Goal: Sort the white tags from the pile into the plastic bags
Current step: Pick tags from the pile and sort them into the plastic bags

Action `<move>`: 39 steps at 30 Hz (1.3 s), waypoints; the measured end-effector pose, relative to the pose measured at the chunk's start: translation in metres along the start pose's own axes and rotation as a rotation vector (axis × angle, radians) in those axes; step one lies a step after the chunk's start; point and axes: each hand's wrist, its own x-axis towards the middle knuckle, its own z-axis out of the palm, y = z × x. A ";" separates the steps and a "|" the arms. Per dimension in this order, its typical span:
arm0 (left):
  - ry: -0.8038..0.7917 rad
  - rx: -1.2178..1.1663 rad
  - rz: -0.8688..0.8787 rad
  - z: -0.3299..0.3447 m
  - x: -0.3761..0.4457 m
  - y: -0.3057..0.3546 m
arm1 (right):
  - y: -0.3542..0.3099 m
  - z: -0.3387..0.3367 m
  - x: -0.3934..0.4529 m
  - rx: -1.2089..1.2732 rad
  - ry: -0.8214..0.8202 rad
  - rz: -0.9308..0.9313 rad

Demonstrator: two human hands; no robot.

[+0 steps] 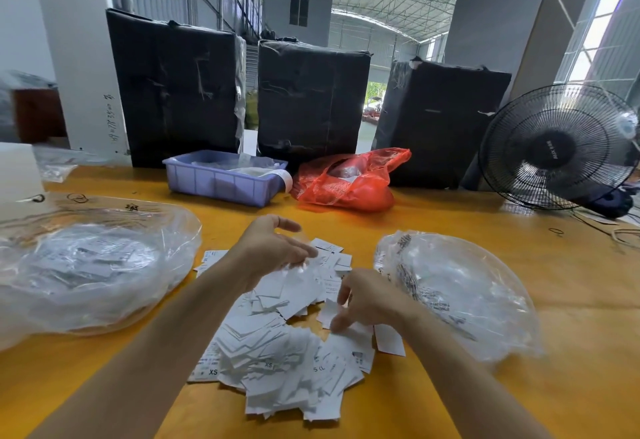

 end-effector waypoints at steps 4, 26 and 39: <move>0.015 -0.025 0.009 -0.001 0.000 -0.002 | 0.002 0.002 0.001 0.044 0.029 -0.039; 0.063 -0.264 -0.133 0.006 0.005 -0.007 | -0.037 -0.005 -0.009 0.390 0.805 -0.617; -0.116 0.027 -0.130 -0.002 0.006 -0.003 | -0.033 -0.016 -0.013 1.257 0.527 -0.275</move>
